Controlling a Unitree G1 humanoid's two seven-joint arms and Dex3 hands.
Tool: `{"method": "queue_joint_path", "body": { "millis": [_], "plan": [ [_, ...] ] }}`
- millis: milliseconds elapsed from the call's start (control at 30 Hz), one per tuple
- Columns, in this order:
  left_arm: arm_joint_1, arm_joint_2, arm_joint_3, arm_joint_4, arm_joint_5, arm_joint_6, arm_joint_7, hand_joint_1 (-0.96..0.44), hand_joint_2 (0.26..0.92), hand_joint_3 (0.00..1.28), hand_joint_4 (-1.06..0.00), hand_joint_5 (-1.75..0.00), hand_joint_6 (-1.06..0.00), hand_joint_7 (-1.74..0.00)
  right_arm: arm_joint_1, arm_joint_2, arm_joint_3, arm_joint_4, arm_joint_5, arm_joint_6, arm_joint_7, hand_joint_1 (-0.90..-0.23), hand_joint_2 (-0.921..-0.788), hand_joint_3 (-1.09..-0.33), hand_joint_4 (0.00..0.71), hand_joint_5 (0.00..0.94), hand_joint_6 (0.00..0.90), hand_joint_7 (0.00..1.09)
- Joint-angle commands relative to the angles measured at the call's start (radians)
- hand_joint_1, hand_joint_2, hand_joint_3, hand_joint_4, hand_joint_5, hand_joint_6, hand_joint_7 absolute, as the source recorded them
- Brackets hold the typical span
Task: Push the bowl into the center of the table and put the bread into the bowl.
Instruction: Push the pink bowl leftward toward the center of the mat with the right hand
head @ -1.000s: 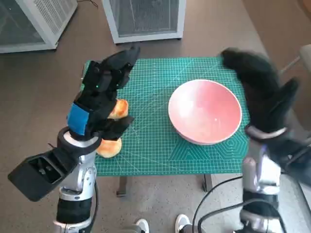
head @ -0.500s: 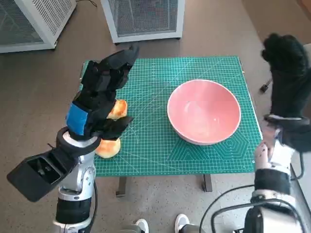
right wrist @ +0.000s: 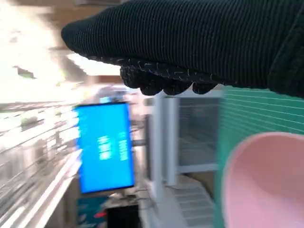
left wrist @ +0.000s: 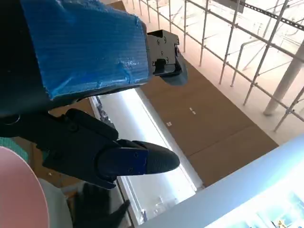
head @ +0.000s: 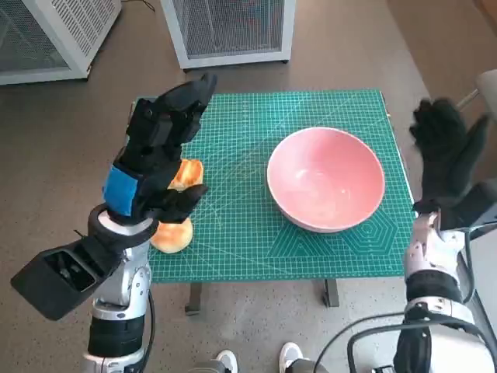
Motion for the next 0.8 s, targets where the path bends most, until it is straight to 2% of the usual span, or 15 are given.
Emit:
{"method": "queue_joint_path", "body": {
  "millis": [33,267,500,633,800],
  "plan": [
    [0.005,0.004,0.004,0.003,-0.003,-0.012,-0.004,-0.55,0.921,0.38,-0.16,-0.01,0.00,-0.68,0.016,0.027,-0.005,0.044,-0.012,0.072,-0.034,-0.293,-0.910,-0.558,0.406,0.000,0.230,0.52],
    [0.007,0.008,0.008,0.010,-0.007,-0.018,-0.010,-0.55,0.921,0.38,-0.16,-0.01,0.00,-0.68,0.027,0.056,0.000,0.064,-0.021,0.144,-0.071,-0.300,-0.919,-0.534,0.409,0.007,0.245,0.48],
    [0.011,0.011,0.013,0.006,-0.010,-0.015,-0.014,-0.55,0.921,0.38,-0.16,-0.01,0.00,-0.67,0.020,0.089,0.000,0.071,-0.021,0.193,-0.086,-0.333,-0.921,-0.511,0.431,0.006,0.288,0.41],
    [0.012,0.013,0.016,0.004,-0.011,-0.013,-0.014,-0.55,0.921,0.37,-0.16,-0.01,0.00,-0.66,0.014,0.111,-0.005,0.070,-0.013,0.205,-0.071,-0.343,-0.914,-0.497,0.442,0.008,0.300,0.39],
    [0.018,0.014,0.018,0.000,-0.009,-0.014,-0.013,-0.55,0.921,0.37,-0.17,-0.01,0.00,-0.66,0.003,0.139,-0.009,0.067,-0.007,0.210,-0.047,-0.350,-0.912,-0.489,0.454,0.010,0.307,0.38]
  ]
}}
